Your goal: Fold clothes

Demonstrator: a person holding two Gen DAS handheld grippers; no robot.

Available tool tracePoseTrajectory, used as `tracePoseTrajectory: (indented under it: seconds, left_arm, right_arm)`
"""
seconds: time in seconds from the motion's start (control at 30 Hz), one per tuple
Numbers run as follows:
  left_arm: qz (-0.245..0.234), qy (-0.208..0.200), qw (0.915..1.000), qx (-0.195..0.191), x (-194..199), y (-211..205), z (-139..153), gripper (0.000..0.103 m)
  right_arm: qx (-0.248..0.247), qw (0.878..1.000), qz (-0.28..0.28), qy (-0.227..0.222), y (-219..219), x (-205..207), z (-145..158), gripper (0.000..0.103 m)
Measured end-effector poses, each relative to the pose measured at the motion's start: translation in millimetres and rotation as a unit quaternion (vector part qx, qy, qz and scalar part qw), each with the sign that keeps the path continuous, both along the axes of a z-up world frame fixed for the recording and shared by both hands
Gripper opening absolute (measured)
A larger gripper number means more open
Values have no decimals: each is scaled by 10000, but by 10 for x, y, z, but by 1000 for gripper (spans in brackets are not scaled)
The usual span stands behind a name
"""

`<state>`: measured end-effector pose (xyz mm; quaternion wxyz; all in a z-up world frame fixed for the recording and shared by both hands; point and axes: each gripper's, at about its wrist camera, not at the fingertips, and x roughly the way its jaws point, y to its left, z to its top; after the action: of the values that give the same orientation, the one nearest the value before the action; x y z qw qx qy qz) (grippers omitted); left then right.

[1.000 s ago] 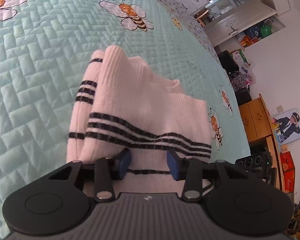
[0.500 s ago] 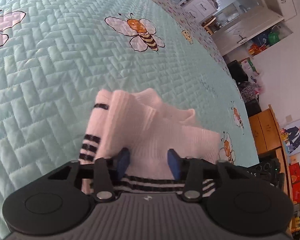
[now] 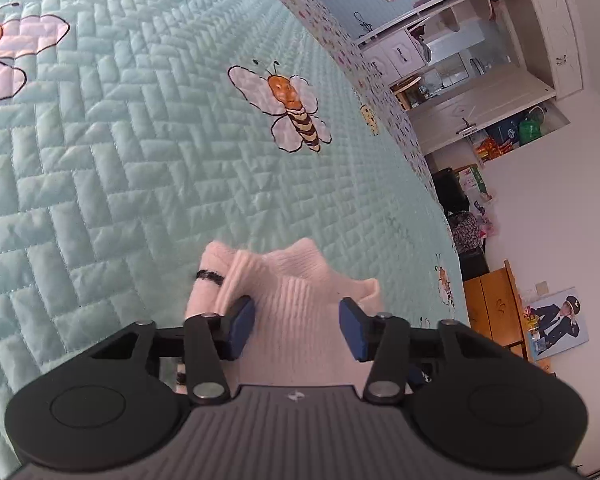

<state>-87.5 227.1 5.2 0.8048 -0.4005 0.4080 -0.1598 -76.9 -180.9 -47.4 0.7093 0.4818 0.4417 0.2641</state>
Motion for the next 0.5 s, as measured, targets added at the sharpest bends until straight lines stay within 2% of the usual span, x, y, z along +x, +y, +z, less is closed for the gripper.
tracePoseTrajectory:
  seconds: [0.1, 0.17, 0.23, 0.27, 0.37, 0.43, 0.47, 0.5]
  left_arm:
    - [145, 103, 9991, -396, -15, 108, 3, 45]
    - [198, 78, 9976, -657, -41, 161, 62, 47]
    - [225, -37, 9956, -914, -75, 192, 149, 50]
    - [233, -93, 9942, -1042, -90, 204, 191, 53]
    - [27, -192, 9900, -1395, -38, 94, 234, 57]
    - [-126, -67, 9944, -1049, 34, -27, 191, 58]
    - [-77, 88, 9948, -1015, 67, -35, 90, 59]
    - [-28, 243, 9949, -980, 100, -43, -11, 52]
  right_arm:
    - [112, 9998, -129, 113, -58, -26, -59, 0]
    - [193, 9997, -115, -56, -56, -56, 27, 8]
    - [317, 9991, -138, -235, -57, -80, 116, 35]
    - [412, 9985, -184, -320, -61, -87, 158, 39]
    - [680, 9961, -374, -415, -90, -49, 195, 41]
    - [630, 9969, -391, -275, -70, 19, 153, 40]
    - [482, 9980, -373, -160, -48, 52, 107, 39]
    - [432, 9984, -361, -60, -29, 76, 48, 38]
